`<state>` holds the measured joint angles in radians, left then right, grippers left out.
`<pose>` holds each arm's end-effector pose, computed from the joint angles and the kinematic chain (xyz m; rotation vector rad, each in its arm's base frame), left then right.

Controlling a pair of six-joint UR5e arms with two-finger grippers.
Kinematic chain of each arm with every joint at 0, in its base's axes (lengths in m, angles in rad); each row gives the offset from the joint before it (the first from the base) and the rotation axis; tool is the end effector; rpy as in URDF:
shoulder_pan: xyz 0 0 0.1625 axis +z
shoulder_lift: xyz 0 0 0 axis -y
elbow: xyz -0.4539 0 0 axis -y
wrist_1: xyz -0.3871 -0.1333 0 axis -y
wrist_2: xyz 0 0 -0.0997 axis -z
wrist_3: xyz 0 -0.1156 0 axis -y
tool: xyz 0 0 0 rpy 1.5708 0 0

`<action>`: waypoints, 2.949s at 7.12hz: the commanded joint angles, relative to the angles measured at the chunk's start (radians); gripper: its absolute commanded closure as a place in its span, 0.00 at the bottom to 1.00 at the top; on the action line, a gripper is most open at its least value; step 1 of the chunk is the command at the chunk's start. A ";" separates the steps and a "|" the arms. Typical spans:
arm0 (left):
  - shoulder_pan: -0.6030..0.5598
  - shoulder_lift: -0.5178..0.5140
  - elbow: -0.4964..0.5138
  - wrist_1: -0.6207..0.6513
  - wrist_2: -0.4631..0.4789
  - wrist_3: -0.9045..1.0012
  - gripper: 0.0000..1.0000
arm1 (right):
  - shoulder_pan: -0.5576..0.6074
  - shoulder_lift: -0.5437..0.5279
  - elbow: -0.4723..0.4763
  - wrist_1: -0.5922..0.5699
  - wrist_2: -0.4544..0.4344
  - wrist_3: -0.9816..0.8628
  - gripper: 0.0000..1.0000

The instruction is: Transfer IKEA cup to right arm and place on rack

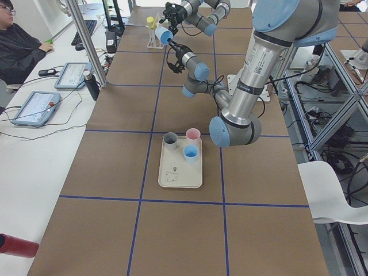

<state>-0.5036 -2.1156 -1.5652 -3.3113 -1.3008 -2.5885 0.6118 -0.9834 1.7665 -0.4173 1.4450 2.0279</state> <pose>0.4350 -0.4271 0.2037 -0.4838 2.4535 -1.0367 -0.4041 -0.4641 0.1331 0.2438 -2.0109 0.8187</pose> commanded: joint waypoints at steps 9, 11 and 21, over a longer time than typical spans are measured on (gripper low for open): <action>0.022 -0.038 0.034 0.001 0.000 0.001 1.00 | 0.000 -0.006 -0.016 0.015 -0.002 0.002 0.05; 0.022 -0.038 0.036 -0.011 -0.001 0.001 1.00 | -0.001 -0.005 -0.016 0.015 -0.002 0.001 0.65; 0.020 -0.035 0.034 -0.011 -0.005 0.100 0.00 | 0.152 -0.014 -0.045 0.009 0.009 -0.043 1.00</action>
<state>-0.4829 -2.1502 -1.5314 -3.3226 -1.3031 -2.5227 0.7217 -0.9949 1.7243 -0.3999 1.4520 2.0087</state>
